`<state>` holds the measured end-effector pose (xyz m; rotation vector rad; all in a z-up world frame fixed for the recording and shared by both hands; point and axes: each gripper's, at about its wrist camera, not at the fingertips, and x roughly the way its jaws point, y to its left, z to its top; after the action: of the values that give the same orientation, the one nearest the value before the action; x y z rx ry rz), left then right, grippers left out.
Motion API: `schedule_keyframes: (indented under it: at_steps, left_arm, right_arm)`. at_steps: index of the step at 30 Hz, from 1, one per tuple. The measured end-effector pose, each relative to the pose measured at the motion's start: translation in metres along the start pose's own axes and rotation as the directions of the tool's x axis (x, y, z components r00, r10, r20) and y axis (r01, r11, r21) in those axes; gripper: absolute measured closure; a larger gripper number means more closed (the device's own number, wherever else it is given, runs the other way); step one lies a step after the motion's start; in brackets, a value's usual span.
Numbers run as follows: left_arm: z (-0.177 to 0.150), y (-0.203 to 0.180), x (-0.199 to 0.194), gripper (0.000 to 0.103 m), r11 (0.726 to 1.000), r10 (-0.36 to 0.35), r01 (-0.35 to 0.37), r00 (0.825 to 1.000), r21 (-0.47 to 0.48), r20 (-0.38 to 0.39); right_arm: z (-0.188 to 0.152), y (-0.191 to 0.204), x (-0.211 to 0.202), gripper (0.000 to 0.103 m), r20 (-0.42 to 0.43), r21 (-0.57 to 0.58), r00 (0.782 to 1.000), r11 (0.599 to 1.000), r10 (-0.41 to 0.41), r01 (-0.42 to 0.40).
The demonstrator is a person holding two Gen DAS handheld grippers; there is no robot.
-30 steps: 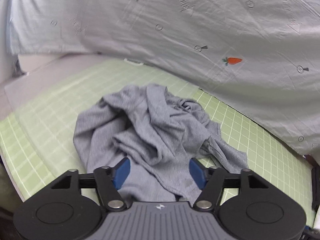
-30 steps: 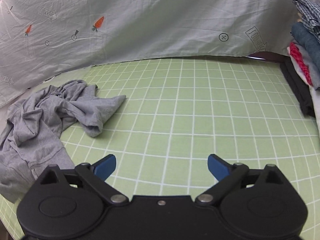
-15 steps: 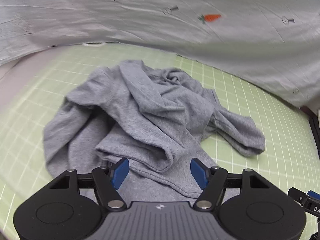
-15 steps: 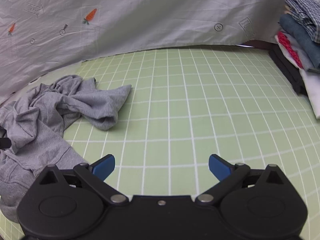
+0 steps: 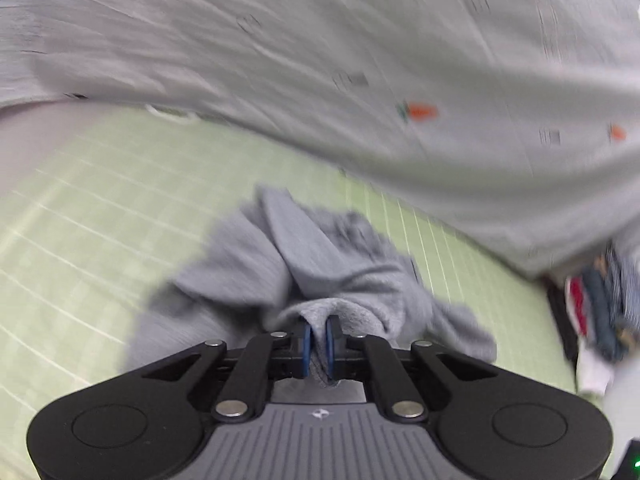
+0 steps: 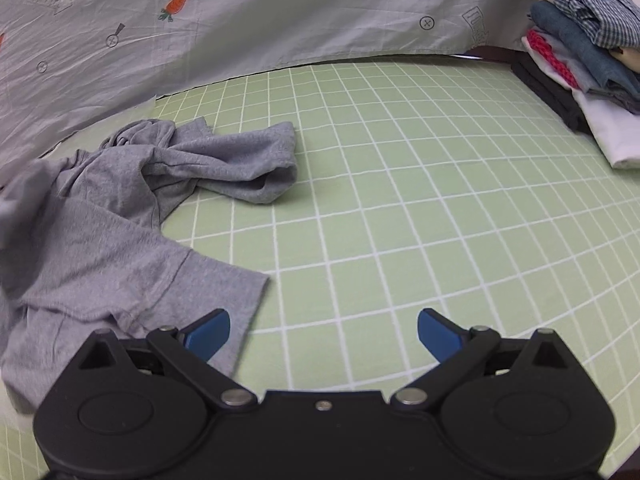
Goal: Fold clothes
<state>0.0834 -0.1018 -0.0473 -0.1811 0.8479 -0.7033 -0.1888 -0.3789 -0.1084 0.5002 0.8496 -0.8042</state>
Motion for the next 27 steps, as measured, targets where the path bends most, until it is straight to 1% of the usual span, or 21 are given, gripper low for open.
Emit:
schedule_keyframes:
  at_steps: [1,3,4,5,6,7,8,9,10,11,12,14,16,18,19,21,23,24,25,27]
  left_arm:
    - [0.015,0.018,-0.013,0.1,0.999,0.045,-0.044,0.998,-0.013,0.051]
    - [0.037,0.059,-0.03,0.1,0.992,0.121,-0.114,0.985,-0.061,0.123]
    - [0.046,0.077,-0.035,0.1,0.98,0.188,-0.176,0.972,-0.089,0.144]
    - [0.054,0.095,-0.041,0.1,0.963,0.257,-0.24,0.953,-0.118,0.162]
    - [0.062,0.114,-0.046,0.1,0.942,0.326,-0.302,0.929,-0.149,0.177]
    - [0.067,0.131,-0.05,0.099,0.922,0.367,-0.334,0.915,-0.195,0.169]
    - [0.07,0.145,-0.052,0.095,0.905,0.391,-0.351,0.909,-0.242,0.145]
    - [0.07,0.155,-0.053,0.087,0.891,0.404,-0.361,0.907,-0.275,0.118]
    - [0.067,0.161,-0.055,0.088,0.875,0.428,-0.381,0.897,-0.298,0.109]
    - [0.062,0.161,-0.056,0.086,0.867,0.444,-0.397,0.89,-0.3,0.104]
    - [0.058,0.159,-0.057,0.077,0.86,0.458,-0.412,0.884,-0.3,0.1]
    - [0.045,0.154,-0.052,0.065,0.872,0.42,-0.384,0.906,-0.304,0.061]
    - [0.031,0.147,-0.045,0.059,0.887,0.366,-0.342,0.93,-0.31,0.023]
    - [0.022,0.135,-0.032,0.05,0.898,0.338,-0.331,0.941,-0.29,-0.028]
    - [0.018,0.129,-0.025,0.05,0.905,0.322,-0.324,0.945,-0.275,-0.053]
    - [0.01,0.116,-0.013,0.044,0.92,0.289,-0.305,0.952,-0.245,-0.102]
    - [0.006,0.108,-0.002,0.04,0.933,0.22,-0.25,0.965,-0.26,-0.14]
    - [0.003,0.106,0.003,0.037,0.933,0.176,-0.215,0.972,-0.288,-0.156]
    - [-0.001,0.105,0.008,0.037,0.928,0.139,-0.188,0.976,-0.322,-0.168]
    - [-0.009,0.104,0.019,0.037,0.908,0.091,-0.16,0.977,-0.387,-0.191]
  right_arm:
    - [0.003,0.005,0.003,0.002,0.002,0.008,1.0,1.0,-0.003,0.003]
    - [0.011,0.016,0.009,0.002,0.009,0.009,1.0,1.0,-0.001,0.001]
    - [0.014,0.022,0.012,0.002,0.011,0.003,1.0,1.0,0.003,-0.003]
    - [0.017,0.028,0.014,0.002,0.011,-0.009,1.0,1.0,0.008,-0.008]
    - [0.019,0.034,0.015,0.002,0.011,-0.021,1.0,1.0,0.014,-0.014]
    - [0.022,0.04,0.017,0.002,0.011,-0.034,1.0,0.999,0.02,-0.02]
    - [0.025,0.045,0.019,0.002,0.011,-0.046,1.0,0.999,0.026,-0.025]
    - [0.027,0.051,0.021,0.002,0.011,-0.058,0.999,0.998,0.032,-0.031]
    - [0.03,0.057,0.023,0.002,0.01,-0.071,0.999,0.997,0.038,-0.037]
    - [0.032,0.063,0.025,0.002,0.01,-0.083,0.999,0.996,0.043,-0.042]
    - [0.035,0.069,0.026,0.002,0.01,-0.095,0.999,0.994,0.049,-0.048]
    - [0.04,0.08,0.03,0.002,0.008,-0.12,0.998,0.991,0.061,-0.059]
    - [0.04,0.087,0.03,0.002,0.007,-0.141,0.998,0.988,0.066,-0.064]
    - [0.039,0.088,0.03,0.002,0.005,-0.153,0.998,0.986,0.063,-0.061]
    - [0.039,0.087,0.03,0.002,0.003,-0.152,0.998,0.987,0.06,-0.059]
    - [0.038,0.084,0.031,0.002,-0.002,-0.15,0.999,0.987,0.054,-0.054]
    - [0.038,0.08,0.031,0.002,0.0,-0.144,0.999,0.988,0.049,-0.048]
    - [0.038,0.077,0.031,0.002,0.003,-0.14,0.999,0.989,0.046,-0.045]
    - [0.037,0.075,0.03,0.002,0.005,-0.136,0.999,0.99,0.043,-0.042]
    - [0.037,0.069,0.03,0.001,0.007,-0.127,0.999,0.991,0.039,-0.038]
